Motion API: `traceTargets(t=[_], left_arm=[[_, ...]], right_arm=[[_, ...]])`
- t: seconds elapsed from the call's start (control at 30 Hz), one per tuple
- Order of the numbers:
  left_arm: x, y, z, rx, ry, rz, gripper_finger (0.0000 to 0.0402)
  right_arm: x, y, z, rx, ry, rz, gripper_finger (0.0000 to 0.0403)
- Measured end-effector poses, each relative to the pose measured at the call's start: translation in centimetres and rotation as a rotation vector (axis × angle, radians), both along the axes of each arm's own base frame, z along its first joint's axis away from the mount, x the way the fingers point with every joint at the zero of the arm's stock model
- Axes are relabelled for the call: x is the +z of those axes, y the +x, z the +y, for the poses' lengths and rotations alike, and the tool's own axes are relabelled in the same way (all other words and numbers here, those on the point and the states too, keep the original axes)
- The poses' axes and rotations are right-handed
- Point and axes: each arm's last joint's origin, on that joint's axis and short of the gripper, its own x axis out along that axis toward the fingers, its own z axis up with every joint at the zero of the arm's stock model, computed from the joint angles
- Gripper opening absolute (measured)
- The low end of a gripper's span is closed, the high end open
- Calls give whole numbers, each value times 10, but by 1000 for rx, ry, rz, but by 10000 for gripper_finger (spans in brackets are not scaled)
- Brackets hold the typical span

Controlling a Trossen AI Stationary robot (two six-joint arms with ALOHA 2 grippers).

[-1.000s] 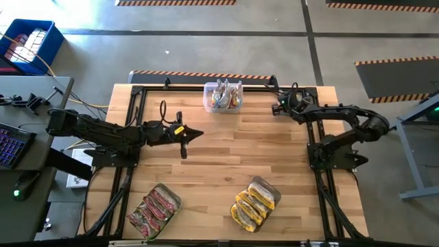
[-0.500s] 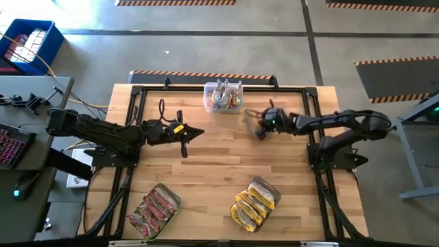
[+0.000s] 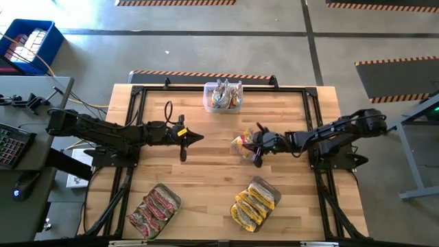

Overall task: Sort Maruchan noodles
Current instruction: Put the light blue noodle pack into the transparent bin

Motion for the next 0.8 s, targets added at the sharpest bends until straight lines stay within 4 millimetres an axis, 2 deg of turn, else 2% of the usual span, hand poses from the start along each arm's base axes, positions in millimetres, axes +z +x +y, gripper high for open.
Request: traceTargets(t=[0.2,0.3,0.4,0.47,0.57,0.67,0.8], left_arm=[[-2,0,0,-4,-32,15,4],[-4,-1,0,-3,-36,33,11],[-5,-1,0,-1,-44,45,19],[-5,-1,0,-1,-44,53,24],[-6,-1,0,2,-54,55,28],[-6,-1,0,7,-76,53,28],[-7,-1,0,11,-93,59,26]], right_arm=[[3,25,8,77,-59,-9,0],[20,39,14,112,-130,71,0],[42,44,17,34,-211,226,0],[53,42,13,-78,-215,331,0],[60,34,5,-219,-121,443,0],[57,25,2,-301,-21,532,0],[40,12,1,-325,97,614,0]])
